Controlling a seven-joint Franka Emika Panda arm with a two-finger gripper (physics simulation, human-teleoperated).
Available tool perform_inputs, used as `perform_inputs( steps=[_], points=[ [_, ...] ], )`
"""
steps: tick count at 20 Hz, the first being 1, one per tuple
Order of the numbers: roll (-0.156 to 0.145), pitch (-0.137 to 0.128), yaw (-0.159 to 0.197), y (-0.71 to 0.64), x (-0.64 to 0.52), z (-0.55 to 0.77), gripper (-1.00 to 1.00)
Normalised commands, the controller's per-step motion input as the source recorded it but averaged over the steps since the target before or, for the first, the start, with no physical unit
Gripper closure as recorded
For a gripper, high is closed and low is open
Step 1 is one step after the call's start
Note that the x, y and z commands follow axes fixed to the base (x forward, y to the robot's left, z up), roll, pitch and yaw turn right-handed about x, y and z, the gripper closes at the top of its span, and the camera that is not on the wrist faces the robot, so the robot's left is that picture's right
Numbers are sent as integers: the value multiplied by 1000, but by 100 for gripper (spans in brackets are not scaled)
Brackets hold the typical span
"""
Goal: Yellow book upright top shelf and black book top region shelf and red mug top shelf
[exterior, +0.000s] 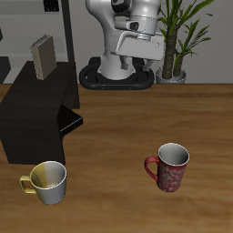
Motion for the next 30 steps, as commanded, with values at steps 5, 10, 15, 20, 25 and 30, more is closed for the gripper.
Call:
perform_inputs(
  steps=[5,10,15,20,25,30],
  points=[
    [78,41,235,371,84,-276,-100],
    [60,77,-41,54,393,-114,-100],
    [93,-12,-75,-13,387,8,-100],
    [238,-20,-101,37,438,110,-100],
    [-30,-63,142,-42,344,199,-100],
    [-50,-115,132,-87,310,333,-100]
  ],
)
